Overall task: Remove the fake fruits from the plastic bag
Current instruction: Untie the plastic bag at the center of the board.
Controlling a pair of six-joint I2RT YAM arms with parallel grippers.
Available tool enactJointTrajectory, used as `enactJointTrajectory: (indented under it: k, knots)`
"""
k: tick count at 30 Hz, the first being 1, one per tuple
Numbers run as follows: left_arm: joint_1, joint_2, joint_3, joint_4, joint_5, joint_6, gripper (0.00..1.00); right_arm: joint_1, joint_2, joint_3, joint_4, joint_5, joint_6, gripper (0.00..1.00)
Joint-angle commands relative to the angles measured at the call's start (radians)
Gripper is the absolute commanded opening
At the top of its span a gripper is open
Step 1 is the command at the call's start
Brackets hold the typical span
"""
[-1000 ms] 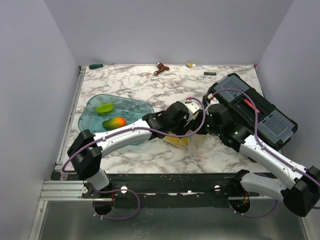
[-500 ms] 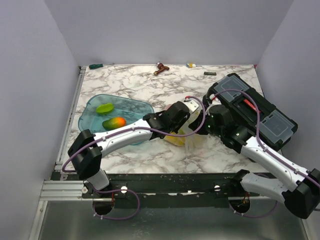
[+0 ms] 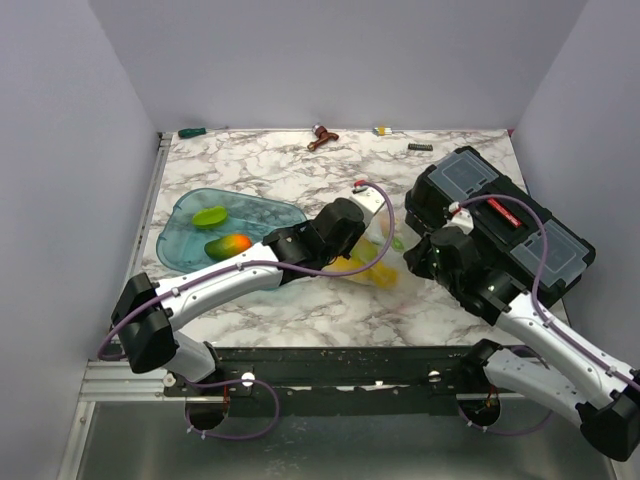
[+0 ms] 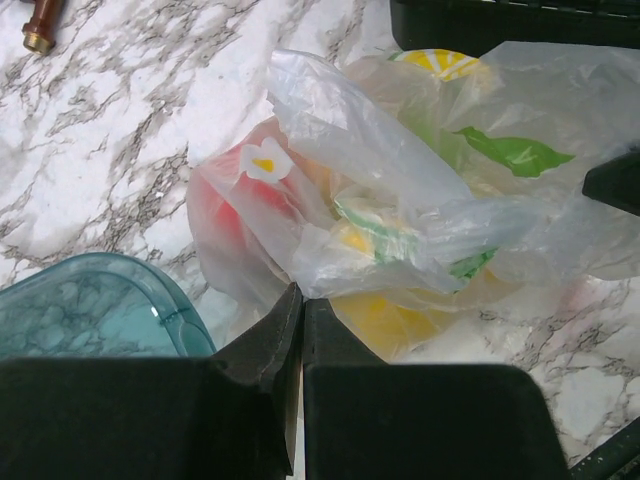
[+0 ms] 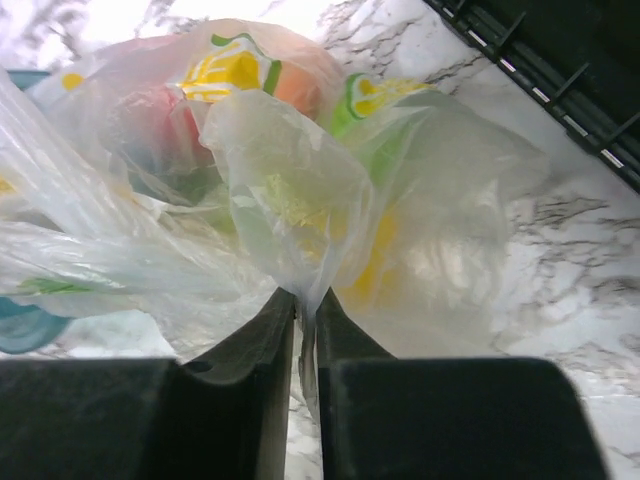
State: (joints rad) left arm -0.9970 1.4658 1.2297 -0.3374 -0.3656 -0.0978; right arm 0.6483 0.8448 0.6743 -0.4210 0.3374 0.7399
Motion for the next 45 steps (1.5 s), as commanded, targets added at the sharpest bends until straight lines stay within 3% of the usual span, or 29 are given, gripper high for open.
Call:
enactJointTrajectory:
  k: [1, 8, 10, 15, 20, 24, 31, 37, 40, 45]
  knots:
    - [0.006, -0.024, 0.006, 0.007, 0.040, -0.011, 0.00, -0.001, 0.033, 0.089, -0.123, 0.020, -0.116, 0.20]
    - [0.005, -0.026, 0.030, -0.025, 0.064, -0.037, 0.00, -0.001, 0.029, 0.209, -0.210, -0.058, -0.186, 0.60]
    - [0.006, -0.028, 0.027, -0.025, 0.055, -0.039, 0.00, -0.001, 0.034, 0.234, -0.233, -0.061, -0.206, 0.66]
    - [0.006, -0.029, 0.048, -0.047, 0.046, -0.042, 0.00, 0.093, 0.082, 0.287, -0.196, -0.090, -0.272, 0.72]
    - [0.006, -0.041, 0.034, -0.034, 0.040, -0.042, 0.00, 0.325, 0.191, 0.354, -0.190, 0.196, -0.225, 0.78]
    - [0.007, -0.046, 0.028, -0.037, 0.029, -0.048, 0.00, 0.340, 0.243, 0.370, -0.287, 0.391, -0.013, 0.81]
    - [0.012, -0.077, 0.018, -0.037, 0.029, -0.067, 0.00, 0.340, 0.146, 0.207, -0.278, 0.421, 0.096, 0.89]
    - [0.012, -0.079, 0.014, -0.028, 0.037, -0.066, 0.00, 0.340, 0.145, 0.128, -0.232, 0.422, 0.179, 0.77]
    - [0.012, -0.083, 0.003, -0.021, -0.008, -0.060, 0.00, 0.340, 0.130, 0.133, -0.263, 0.495, 0.233, 0.48]
    - [0.012, -0.098, 0.002, -0.024, 0.003, -0.062, 0.00, 0.339, 0.034, 0.104, -0.172, 0.453, 0.145, 0.19]
